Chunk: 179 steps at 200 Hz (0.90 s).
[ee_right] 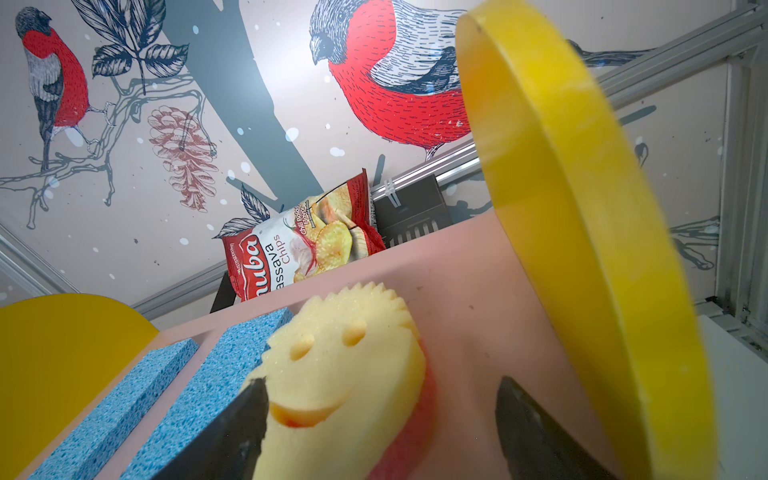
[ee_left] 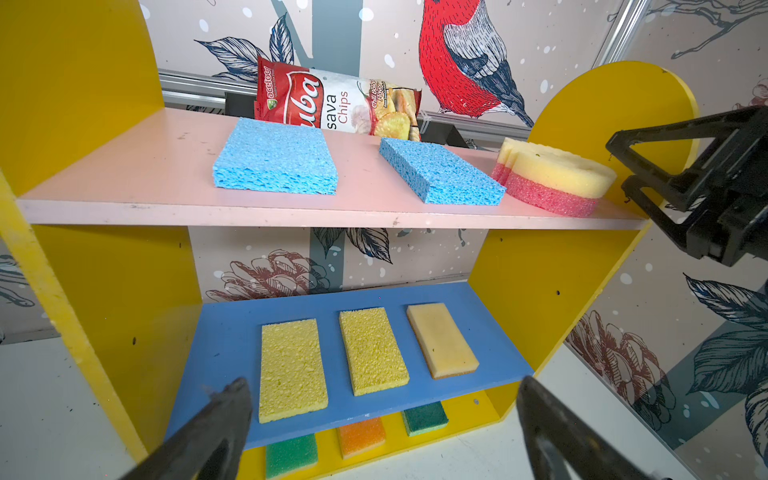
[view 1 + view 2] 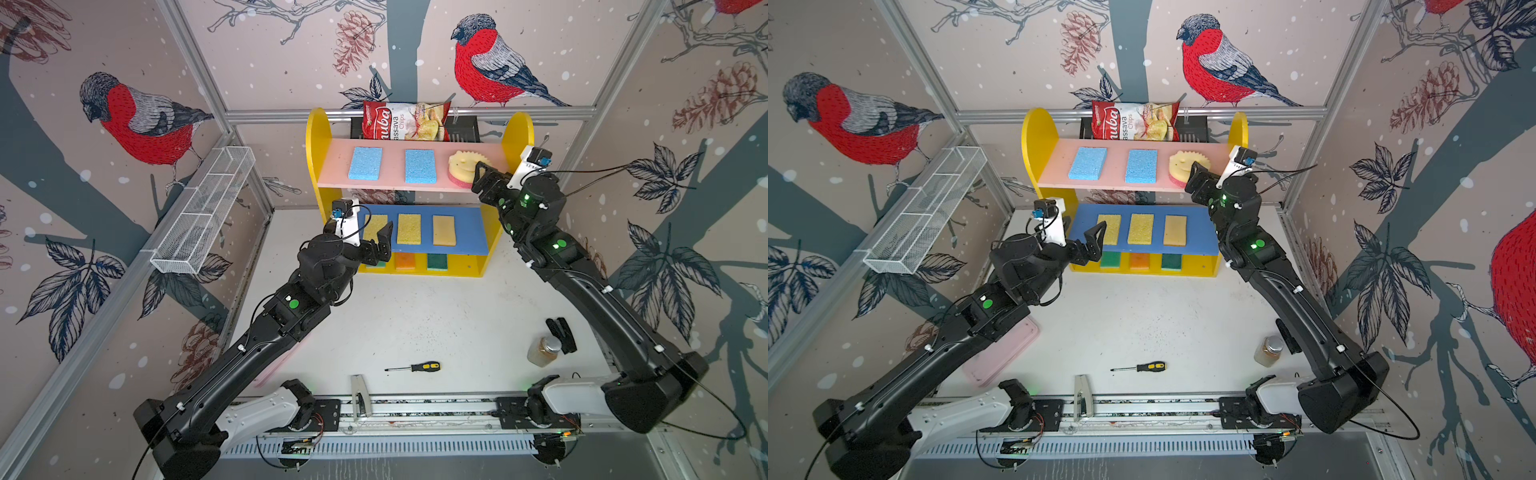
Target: Place and organize the cleaning sponges onto the shelf
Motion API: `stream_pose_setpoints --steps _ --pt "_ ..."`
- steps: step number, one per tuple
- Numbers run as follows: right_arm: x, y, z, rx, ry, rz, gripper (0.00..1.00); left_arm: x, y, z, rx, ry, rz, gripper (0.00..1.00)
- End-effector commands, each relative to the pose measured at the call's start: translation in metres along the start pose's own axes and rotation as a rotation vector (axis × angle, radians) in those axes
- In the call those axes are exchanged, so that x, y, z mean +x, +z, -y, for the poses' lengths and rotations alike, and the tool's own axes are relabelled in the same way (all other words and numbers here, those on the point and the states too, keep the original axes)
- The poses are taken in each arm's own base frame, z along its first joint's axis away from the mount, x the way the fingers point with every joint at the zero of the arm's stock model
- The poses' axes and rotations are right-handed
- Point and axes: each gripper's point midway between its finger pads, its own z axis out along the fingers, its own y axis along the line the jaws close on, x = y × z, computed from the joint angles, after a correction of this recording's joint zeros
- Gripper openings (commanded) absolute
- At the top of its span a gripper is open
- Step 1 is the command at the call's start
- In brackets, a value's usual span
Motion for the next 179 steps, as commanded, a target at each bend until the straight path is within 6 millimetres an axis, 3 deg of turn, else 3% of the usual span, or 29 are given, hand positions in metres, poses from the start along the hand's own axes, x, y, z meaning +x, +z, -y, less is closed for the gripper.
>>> stream_pose_setpoints --steps 1,102,108,179 --pt "-0.010 -0.007 -0.001 -0.001 0.003 0.036 0.86 -0.009 0.000 0.001 0.004 -0.014 0.034 0.98" --pt "-0.010 -0.018 0.003 -0.001 0.015 0.051 0.87 -0.010 0.002 0.001 0.002 -0.026 0.034 0.98" --pt "-0.019 -0.027 0.001 -0.015 0.027 0.071 0.87 -0.010 0.002 0.001 0.000 -0.028 0.036 0.98" --pt "-0.017 -0.040 0.005 -0.027 0.040 0.078 0.86 -0.006 0.004 0.000 -0.003 -0.048 0.031 0.98"
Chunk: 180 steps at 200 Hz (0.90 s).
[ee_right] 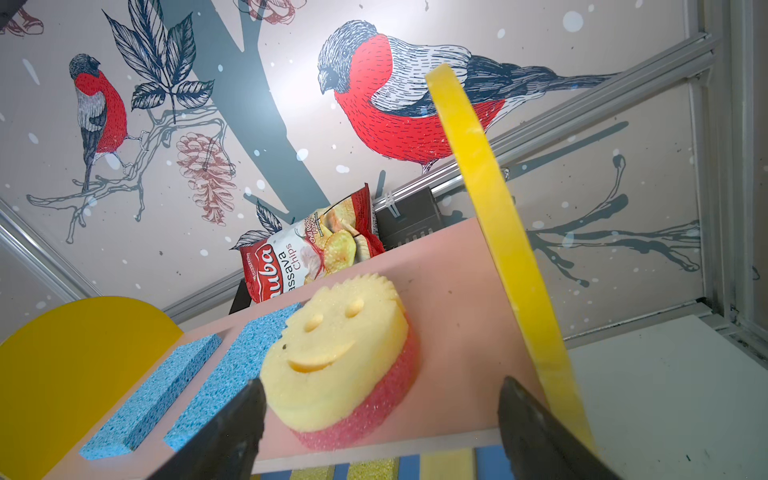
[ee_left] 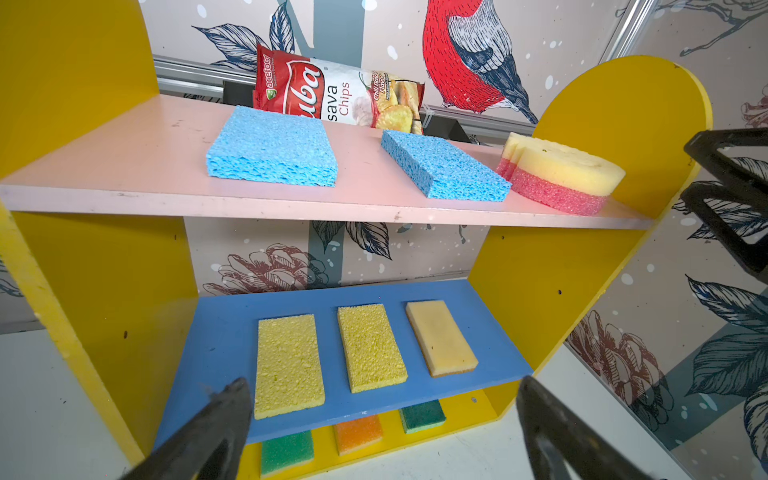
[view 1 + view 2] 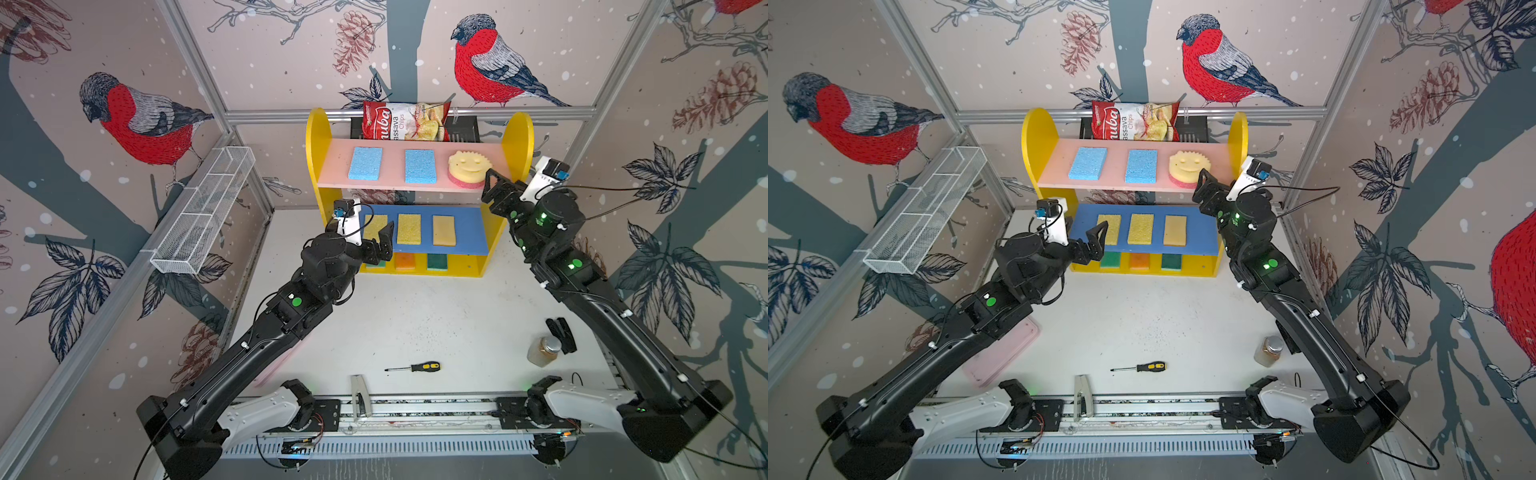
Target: Place and organize the cleaning sponges onto the shelf
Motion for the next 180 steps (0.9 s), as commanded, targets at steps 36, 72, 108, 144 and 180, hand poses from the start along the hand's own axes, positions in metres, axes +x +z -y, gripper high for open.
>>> stream_pose_setpoints --steps 36,72,108,144,180 --pt "-0.005 -0.003 -0.001 -0.012 0.010 0.034 0.86 -0.009 0.001 0.003 0.013 -0.034 0.032 0.98" --pt "0.001 -0.002 -0.009 -0.058 0.012 0.006 0.69 -0.009 0.000 -0.001 -0.005 -0.032 0.034 0.98" --pt "0.008 -0.007 -0.021 -0.106 0.012 -0.022 0.20 -0.009 0.002 -0.002 -0.014 -0.028 0.039 0.98" --pt "0.019 -0.011 -0.035 -0.139 -0.015 -0.051 0.01 -0.008 0.005 -0.003 -0.020 -0.018 0.037 0.98" --pt "0.026 -0.010 -0.042 -0.162 -0.022 -0.073 0.00 -0.007 0.009 -0.003 -0.024 -0.013 0.033 0.98"
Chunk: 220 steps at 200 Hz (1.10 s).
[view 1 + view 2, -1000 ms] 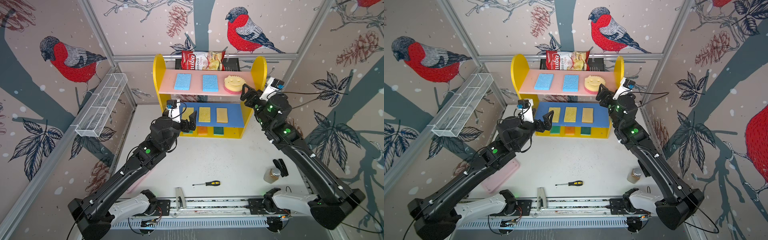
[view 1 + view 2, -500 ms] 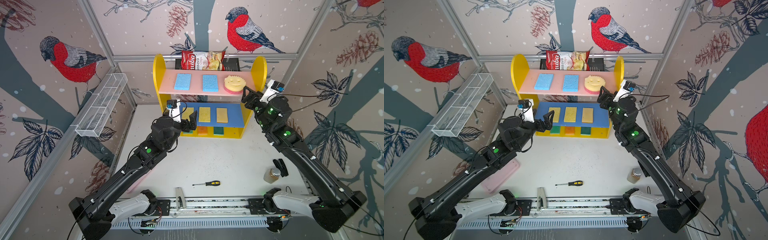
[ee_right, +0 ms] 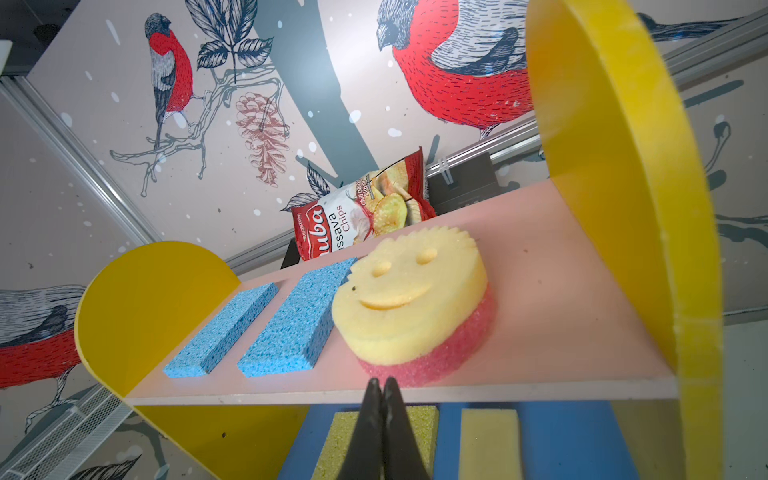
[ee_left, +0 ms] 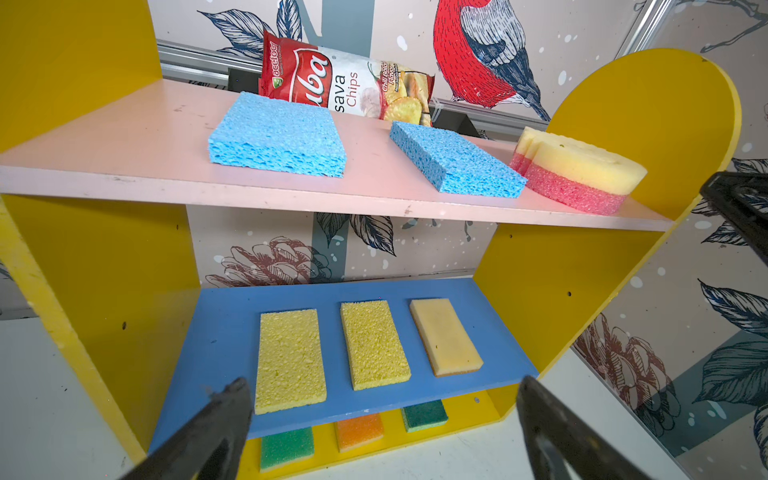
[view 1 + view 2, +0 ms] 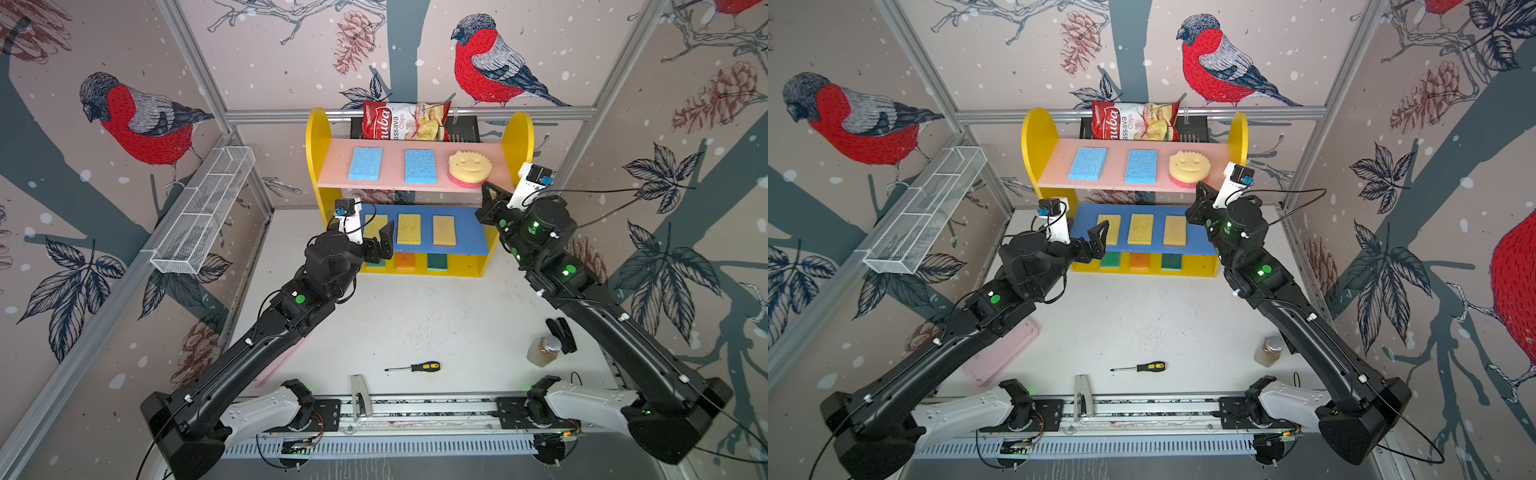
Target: Place and organize the cleaning sponges onto the shelf
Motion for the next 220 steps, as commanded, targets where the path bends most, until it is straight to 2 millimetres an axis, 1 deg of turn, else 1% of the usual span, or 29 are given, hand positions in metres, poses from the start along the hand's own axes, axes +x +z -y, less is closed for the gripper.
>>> stream_pose_setpoints --steps 1,24,39,76,102,104,106,129,158,220 --pt "0.000 0.001 -0.007 -0.027 -0.016 -0.005 0.00 -0.014 0.001 0.001 -0.001 0.001 0.052 0.98" --pt "0.006 0.006 -0.010 -0.038 -0.024 -0.022 0.00 -0.014 0.003 0.001 -0.002 0.000 0.051 0.98" --pt "0.007 0.010 -0.009 -0.024 -0.038 -0.025 0.00 -0.014 0.005 0.002 0.002 0.002 0.051 0.98" --pt "0.003 0.019 -0.001 -0.003 -0.052 -0.017 0.00 -0.014 0.007 0.001 -0.006 0.012 0.046 0.98" --pt "-0.006 0.021 0.004 -0.016 -0.027 -0.014 0.00 -0.013 0.009 0.000 -0.009 0.017 0.043 0.98" --pt "0.002 0.027 0.007 -0.011 -0.029 -0.032 0.00 -0.013 0.010 0.000 -0.009 0.018 0.044 0.98" --pt "0.003 0.029 0.007 -0.013 -0.026 -0.038 0.00 -0.013 0.009 0.000 -0.008 0.019 0.042 0.98" --pt "0.008 0.036 0.006 -0.045 -0.007 -0.069 0.00 -0.012 0.012 -0.001 -0.011 0.019 0.041 0.98" --pt "0.009 0.043 0.004 -0.062 -0.001 -0.087 0.00 -0.012 0.013 -0.002 -0.012 0.023 0.041 0.98" --pt "0.010 0.055 0.010 -0.060 0.017 -0.103 0.00 -0.011 0.014 -0.005 -0.016 0.024 0.035 0.98"
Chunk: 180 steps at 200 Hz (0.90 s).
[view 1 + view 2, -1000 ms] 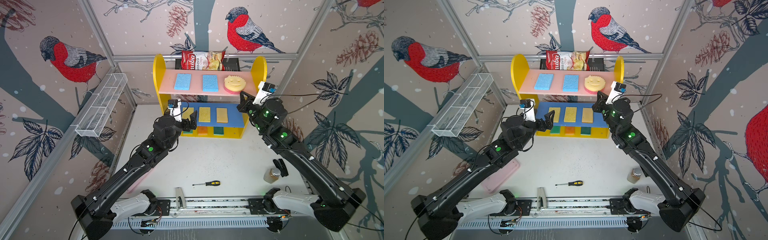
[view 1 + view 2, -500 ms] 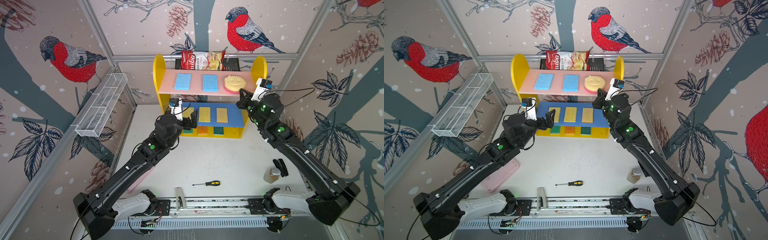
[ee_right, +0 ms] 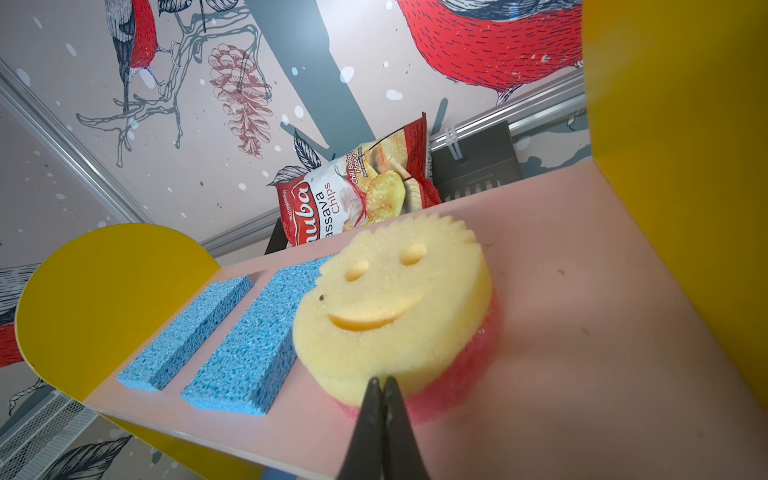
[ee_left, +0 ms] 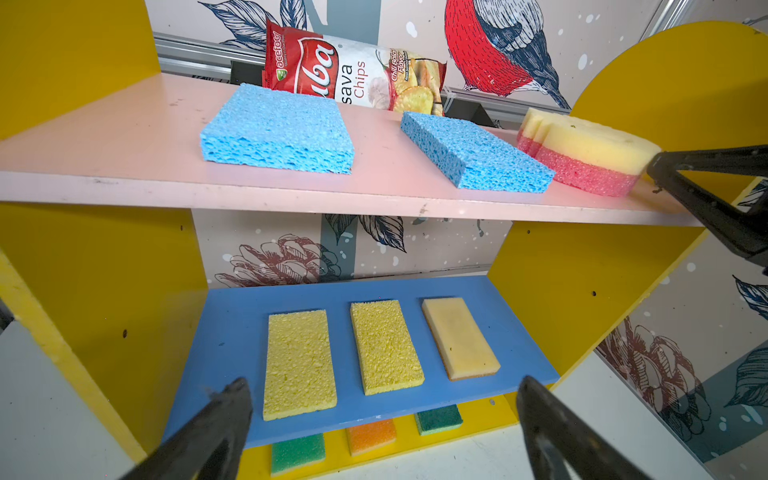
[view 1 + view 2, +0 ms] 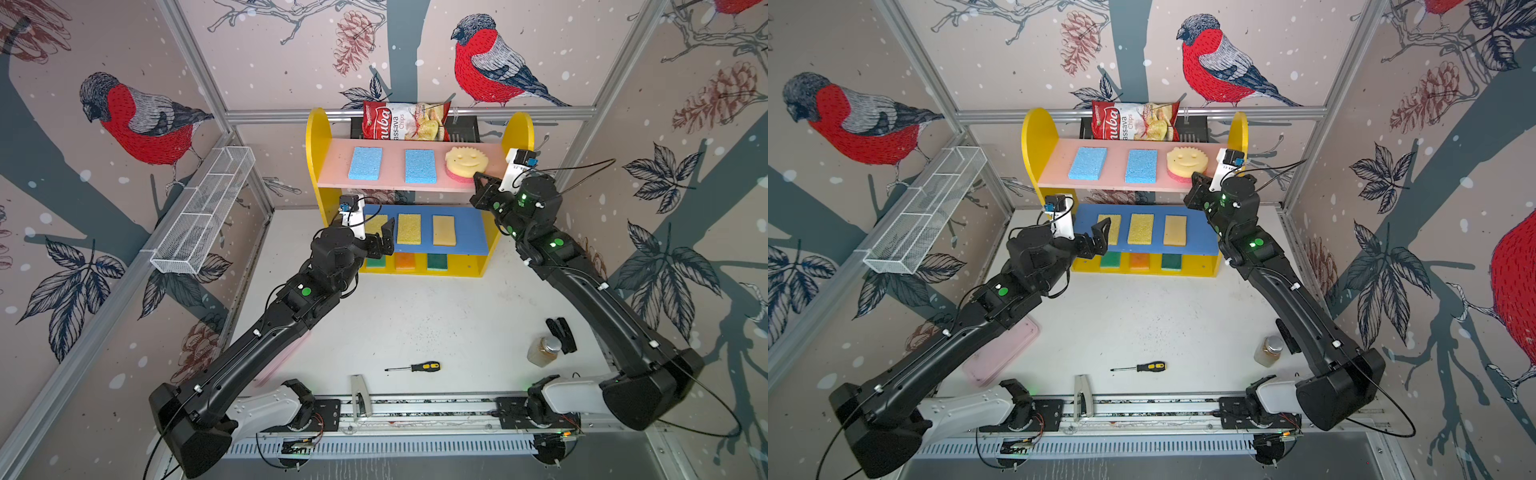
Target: Place and organize the cleaning sponges onto the shelf
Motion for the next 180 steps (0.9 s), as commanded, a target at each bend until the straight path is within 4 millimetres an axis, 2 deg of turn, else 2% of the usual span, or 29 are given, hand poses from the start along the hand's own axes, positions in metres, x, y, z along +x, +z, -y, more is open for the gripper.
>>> stream_pose_setpoints --steps 1,52,109,135,160,171,180 --pt "-0.003 0.002 -0.006 -0.029 0.019 0.003 0.00 -0.014 -0.001 0.001 0.008 -0.005 0.051 0.98" --pt "0.001 0.004 -0.006 -0.035 0.028 -0.010 0.00 -0.014 -0.001 -0.002 0.004 -0.010 0.053 0.98" --pt "-0.005 -0.007 0.000 -0.013 0.027 0.016 0.00 -0.014 0.000 -0.002 0.013 -0.014 0.051 0.98" --pt "-0.007 -0.012 0.004 -0.004 0.027 0.028 0.03 -0.015 0.000 -0.004 0.005 -0.014 0.055 0.98" --pt "-0.010 -0.020 0.008 -0.004 0.030 0.050 0.12 -0.016 -0.003 -0.005 0.002 -0.021 0.059 0.98" --pt "-0.013 -0.023 0.006 -0.013 0.029 0.063 0.13 -0.017 -0.004 -0.006 -0.001 -0.021 0.063 0.98" --pt "-0.013 -0.024 0.003 -0.031 0.022 0.060 0.09 -0.017 -0.005 -0.008 -0.011 -0.021 0.068 0.98"
